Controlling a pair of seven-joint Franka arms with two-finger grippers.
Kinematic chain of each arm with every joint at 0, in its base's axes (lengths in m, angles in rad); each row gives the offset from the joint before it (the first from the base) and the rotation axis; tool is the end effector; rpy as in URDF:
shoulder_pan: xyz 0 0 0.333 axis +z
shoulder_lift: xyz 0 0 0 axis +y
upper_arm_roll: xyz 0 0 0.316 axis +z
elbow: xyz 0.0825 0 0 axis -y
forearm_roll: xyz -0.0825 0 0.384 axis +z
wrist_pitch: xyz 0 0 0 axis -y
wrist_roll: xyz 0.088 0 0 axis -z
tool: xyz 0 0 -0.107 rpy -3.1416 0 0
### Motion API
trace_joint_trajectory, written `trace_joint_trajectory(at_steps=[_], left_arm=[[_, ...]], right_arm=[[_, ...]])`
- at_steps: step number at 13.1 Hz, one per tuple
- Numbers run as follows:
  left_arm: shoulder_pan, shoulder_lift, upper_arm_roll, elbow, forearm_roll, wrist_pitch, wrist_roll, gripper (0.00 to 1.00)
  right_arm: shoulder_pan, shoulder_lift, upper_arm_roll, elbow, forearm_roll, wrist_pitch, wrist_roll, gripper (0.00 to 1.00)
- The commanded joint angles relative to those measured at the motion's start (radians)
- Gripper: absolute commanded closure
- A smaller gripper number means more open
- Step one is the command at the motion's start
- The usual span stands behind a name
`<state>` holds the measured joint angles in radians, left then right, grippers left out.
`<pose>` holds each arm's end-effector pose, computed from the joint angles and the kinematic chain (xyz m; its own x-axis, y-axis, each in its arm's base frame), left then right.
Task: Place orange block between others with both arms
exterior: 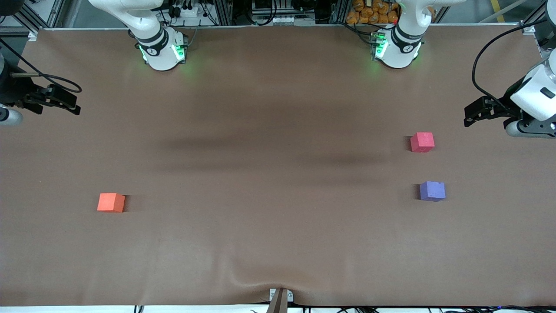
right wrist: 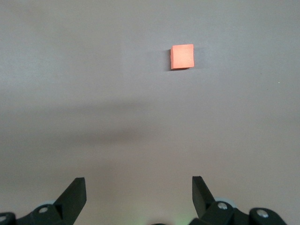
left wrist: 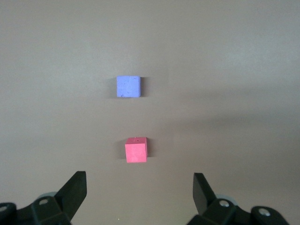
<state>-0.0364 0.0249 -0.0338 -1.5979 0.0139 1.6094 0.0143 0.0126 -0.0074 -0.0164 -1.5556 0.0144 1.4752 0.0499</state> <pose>0.5634 -0.0379 0.6011 0.9963 -0.0849 -0.0136 -0.0851 -0.9963 -0.0128 0.5422 -0.0004 0.6276 0.9959 -0.0523 -0.0736 -0.0532 -0.9985 -0.0109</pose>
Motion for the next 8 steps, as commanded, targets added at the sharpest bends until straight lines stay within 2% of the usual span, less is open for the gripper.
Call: trace_joint_trajectory(at_steps=[1,8], left_arm=[[0.006,0.007,-0.003,0.019,0.015,-0.014,0.004,0.00],[0.010,0.013,-0.003,0.021,0.015,-0.013,0.012,0.00]], right_arm=[[-0.020,-0.020,-0.007,-0.014,0.007,0.004,0.013,0.00],[-0.020,-0.020,-0.010,-0.014,0.006,0.011,0.005,0.00]])
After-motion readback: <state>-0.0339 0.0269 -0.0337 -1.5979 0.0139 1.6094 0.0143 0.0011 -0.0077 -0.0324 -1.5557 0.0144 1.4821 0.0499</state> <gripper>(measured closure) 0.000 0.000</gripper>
